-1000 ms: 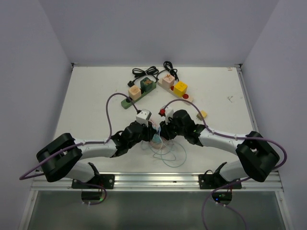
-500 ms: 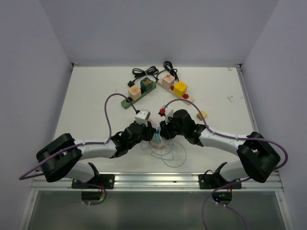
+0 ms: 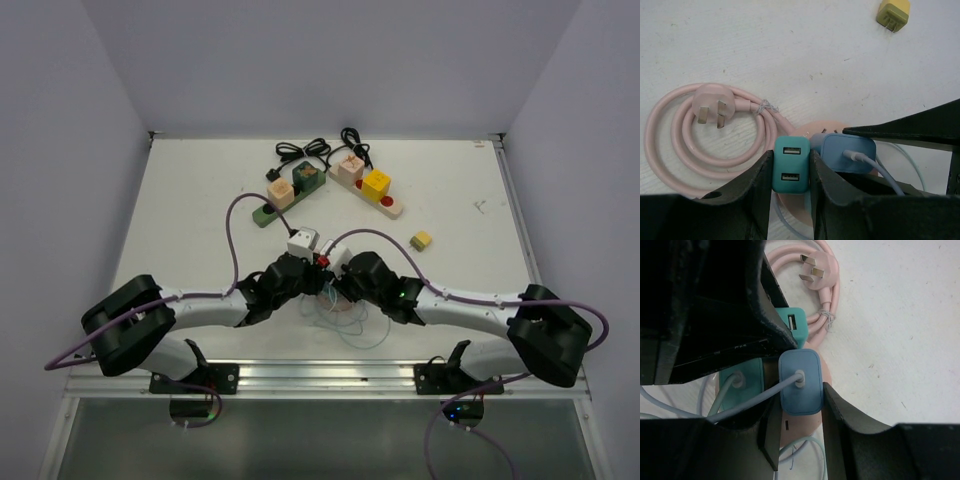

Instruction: Pull the plug off the socket

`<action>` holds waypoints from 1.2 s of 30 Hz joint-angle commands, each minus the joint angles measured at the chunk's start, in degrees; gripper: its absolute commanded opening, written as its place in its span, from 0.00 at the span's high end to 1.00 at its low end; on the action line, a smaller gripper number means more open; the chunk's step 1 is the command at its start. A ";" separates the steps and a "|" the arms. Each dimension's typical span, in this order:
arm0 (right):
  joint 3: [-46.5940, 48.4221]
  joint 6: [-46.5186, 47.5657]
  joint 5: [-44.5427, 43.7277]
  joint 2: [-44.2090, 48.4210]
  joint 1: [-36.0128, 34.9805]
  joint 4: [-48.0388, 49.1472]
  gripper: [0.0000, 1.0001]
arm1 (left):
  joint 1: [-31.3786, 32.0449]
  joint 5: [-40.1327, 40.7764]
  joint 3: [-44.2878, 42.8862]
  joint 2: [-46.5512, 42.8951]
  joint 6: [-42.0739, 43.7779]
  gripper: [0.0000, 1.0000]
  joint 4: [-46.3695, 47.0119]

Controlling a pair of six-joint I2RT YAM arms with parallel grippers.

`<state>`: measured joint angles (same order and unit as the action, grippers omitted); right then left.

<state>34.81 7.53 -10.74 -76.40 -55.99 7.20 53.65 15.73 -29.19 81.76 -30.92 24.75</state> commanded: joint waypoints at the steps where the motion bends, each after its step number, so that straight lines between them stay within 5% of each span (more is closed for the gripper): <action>1: 1.23 -3.91 5.53 5.38 0.43 11.61 0.96 | -0.56 2.73 0.80 2.97 0.07 1.00 -7.88; 6: 2.72 -16.20 17.32 5.04 14.03 9.86 0.94 | -0.47 3.00 3.43 0.07 1.73 1.00 -5.42; 11: 5.53 -17.29 24.18 2.31 17.05 7.30 0.94 | -0.21 2.38 4.76 -3.09 3.05 1.00 -4.98; 18: 3.78 -18.07 11.41 6.17 17.57 1.18 0.90 | -0.21 2.64 3.62 -4.06 3.14 1.00 -6.47; 23: 2.90 -23.16 4.95 8.72 25.03 -4.38 0.88 | -0.21 3.70 1.86 -4.50 2.70 1.00 -8.93; 30: 0.61 -31.60 8.98 7.68 42.51 -6.76 0.84 | -0.39 4.49 0.10 -6.34 2.00 1.00 -12.09; 36: 0.70 -34.07 13.46 3.72 50.43 -6.07 0.83 | -0.65 4.14 -0.69 -7.66 1.74 1.00 -13.24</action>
<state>35.75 -23.24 -0.67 -71.64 -8.29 0.21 53.58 18.50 -28.18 75.13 -29.39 15.46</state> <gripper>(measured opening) 0.356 0.345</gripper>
